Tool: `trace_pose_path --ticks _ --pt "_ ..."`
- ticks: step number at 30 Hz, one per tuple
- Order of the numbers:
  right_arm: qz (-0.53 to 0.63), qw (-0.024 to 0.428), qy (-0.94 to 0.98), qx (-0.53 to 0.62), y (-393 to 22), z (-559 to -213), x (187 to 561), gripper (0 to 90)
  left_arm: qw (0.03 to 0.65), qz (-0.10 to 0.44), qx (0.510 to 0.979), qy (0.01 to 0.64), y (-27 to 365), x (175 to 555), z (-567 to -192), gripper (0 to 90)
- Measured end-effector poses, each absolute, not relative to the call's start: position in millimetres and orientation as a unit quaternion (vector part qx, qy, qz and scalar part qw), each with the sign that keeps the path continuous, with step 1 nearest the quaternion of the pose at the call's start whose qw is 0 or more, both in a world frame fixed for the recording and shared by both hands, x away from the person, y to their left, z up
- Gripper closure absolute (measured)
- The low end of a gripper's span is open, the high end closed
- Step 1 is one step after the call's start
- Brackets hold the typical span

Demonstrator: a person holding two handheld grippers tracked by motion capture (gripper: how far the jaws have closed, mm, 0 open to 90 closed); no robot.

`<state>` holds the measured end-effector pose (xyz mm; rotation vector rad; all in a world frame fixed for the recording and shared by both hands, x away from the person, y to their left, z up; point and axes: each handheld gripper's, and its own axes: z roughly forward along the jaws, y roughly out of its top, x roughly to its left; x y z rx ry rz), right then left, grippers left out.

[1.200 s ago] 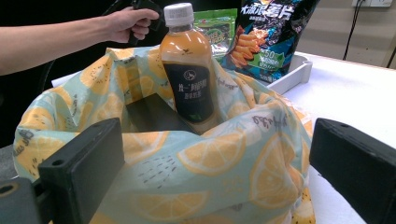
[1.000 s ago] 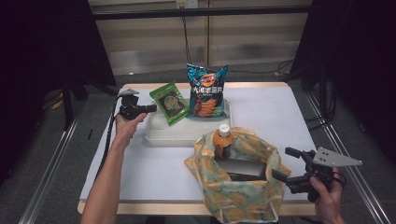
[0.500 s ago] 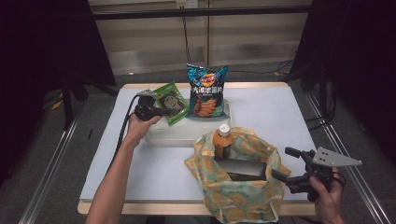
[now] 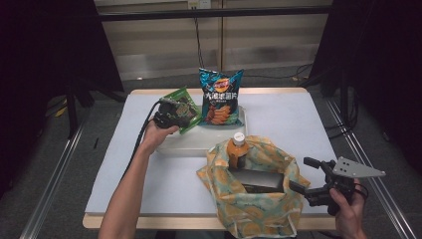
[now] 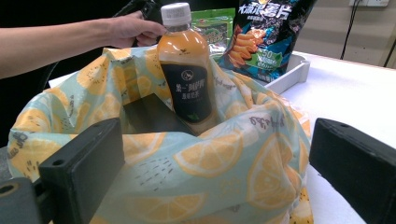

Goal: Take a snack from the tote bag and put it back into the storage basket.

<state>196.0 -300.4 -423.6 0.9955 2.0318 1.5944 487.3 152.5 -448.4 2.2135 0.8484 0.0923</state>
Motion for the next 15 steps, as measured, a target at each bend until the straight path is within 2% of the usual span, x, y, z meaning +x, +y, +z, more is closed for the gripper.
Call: trace_pose_path --ticks 4,6,7,11,15 --pt "0.566 0.183 0.721 0.356 -301 -423 196 2.9 0.342 0.033 0.878 0.333 152 492 -455 90.0" --pt "0.567 0.187 0.720 0.354 -302 -423 195 2.9 0.341 0.035 0.869 0.356 150 492 -459 90.0" --pt "0.566 0.187 0.721 0.353 -302 -423 195 2.9 0.320 0.036 0.881 0.347 153 495 -459 90.0" --pt "0.567 0.187 0.721 0.353 -303 -423 196 2.9 0.320 0.037 0.869 0.375 153 497 -465 90.0" --pt "0.567 0.185 0.720 0.354 -303 -423 195 2.9 0.298 0.055 0.880 0.366 155 502 -462 90.0"
